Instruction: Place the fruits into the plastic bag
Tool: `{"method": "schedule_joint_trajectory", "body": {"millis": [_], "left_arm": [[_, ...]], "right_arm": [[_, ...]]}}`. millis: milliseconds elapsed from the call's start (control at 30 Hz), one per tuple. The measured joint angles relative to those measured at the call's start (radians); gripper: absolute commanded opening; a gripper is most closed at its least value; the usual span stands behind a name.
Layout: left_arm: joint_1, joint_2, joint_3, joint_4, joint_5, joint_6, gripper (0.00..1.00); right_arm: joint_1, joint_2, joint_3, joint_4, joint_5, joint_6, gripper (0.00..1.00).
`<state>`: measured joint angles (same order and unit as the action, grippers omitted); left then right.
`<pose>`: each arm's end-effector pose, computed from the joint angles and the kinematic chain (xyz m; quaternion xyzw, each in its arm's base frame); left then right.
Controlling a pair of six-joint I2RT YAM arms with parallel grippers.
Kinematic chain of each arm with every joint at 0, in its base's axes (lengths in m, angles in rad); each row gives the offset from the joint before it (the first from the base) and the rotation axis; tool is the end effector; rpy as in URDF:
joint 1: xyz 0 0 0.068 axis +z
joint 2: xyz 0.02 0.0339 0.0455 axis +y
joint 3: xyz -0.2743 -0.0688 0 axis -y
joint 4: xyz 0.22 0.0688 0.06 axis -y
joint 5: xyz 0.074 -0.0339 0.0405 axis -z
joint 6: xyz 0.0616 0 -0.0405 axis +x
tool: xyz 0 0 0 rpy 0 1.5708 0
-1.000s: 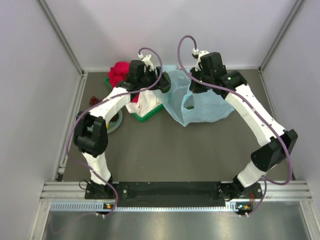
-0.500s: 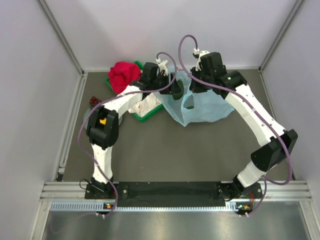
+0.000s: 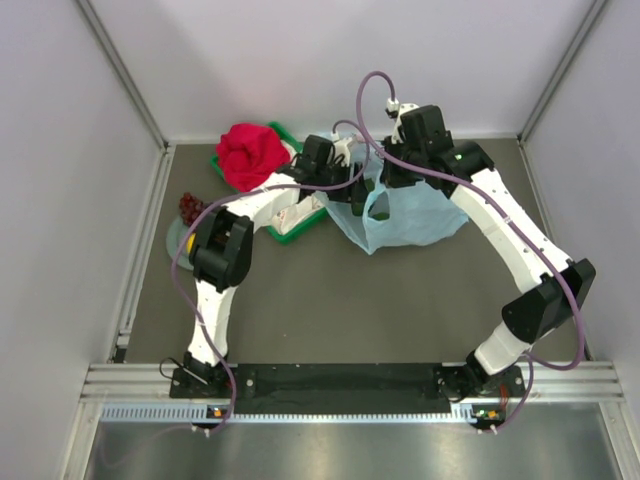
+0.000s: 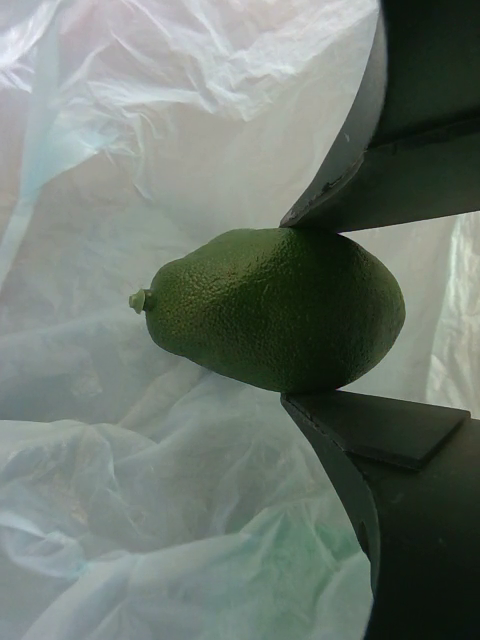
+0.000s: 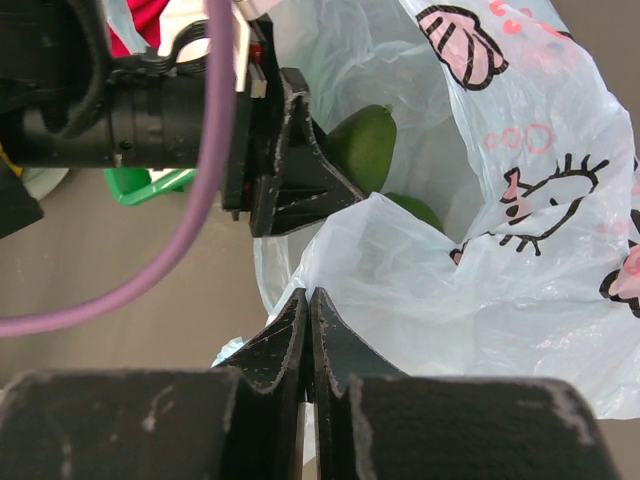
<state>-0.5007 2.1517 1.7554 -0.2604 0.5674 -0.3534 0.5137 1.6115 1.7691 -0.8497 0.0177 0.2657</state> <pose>0.4196 -0.2673 0.2363 0.1866 0.8501 -0.4041 0.2816 0.2996 0.1678 0.3948 -0.1082 0.8985 0.1542 0.3965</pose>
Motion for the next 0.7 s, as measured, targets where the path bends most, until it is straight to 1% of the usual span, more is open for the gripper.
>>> {"method": "schedule_joint_trajectory", "body": {"millis": [133, 233, 267, 300, 400, 500, 533, 633, 700], "left_arm": [[-0.004, 0.033, 0.014, -0.008, 0.005, 0.002, 0.42], [-0.006, 0.053, 0.024, -0.027, 0.004, 0.011, 0.48], [-0.006, 0.061, 0.027, -0.034, 0.003, 0.016, 0.52], [-0.006, 0.068, 0.029, -0.039, 0.000, 0.019, 0.60], [-0.007, 0.079, 0.029, -0.060, -0.010, 0.028, 0.69], [-0.010, 0.081, 0.029, -0.064, -0.013, 0.038, 0.76], [-0.011, 0.081, 0.029, -0.064, -0.015, 0.040, 0.80], [-0.016, 0.081, 0.030, -0.064, -0.018, 0.044, 0.85], [-0.019, 0.081, 0.030, -0.063, -0.022, 0.046, 0.86]], "right_arm": [[0.000, 0.000, 0.000, -0.006, 0.000, 0.000, 0.00], [0.000, 0.000, 0.000, -0.007, 0.000, -0.001, 0.00], [0.000, 0.000, 0.000, -0.007, 0.000, -0.001, 0.00], [0.000, 0.000, 0.000, -0.007, 0.000, -0.002, 0.00], [0.000, -0.001, -0.002, -0.006, 0.000, -0.002, 0.00], [0.000, -0.001, -0.002, -0.006, 0.001, -0.003, 0.00], [0.000, -0.001, -0.002, -0.006, 0.002, -0.004, 0.00], [0.000, -0.002, -0.002, -0.006, 0.005, -0.008, 0.00], [0.000, -0.003, -0.002, -0.005, 0.007, -0.012, 0.00]]}}
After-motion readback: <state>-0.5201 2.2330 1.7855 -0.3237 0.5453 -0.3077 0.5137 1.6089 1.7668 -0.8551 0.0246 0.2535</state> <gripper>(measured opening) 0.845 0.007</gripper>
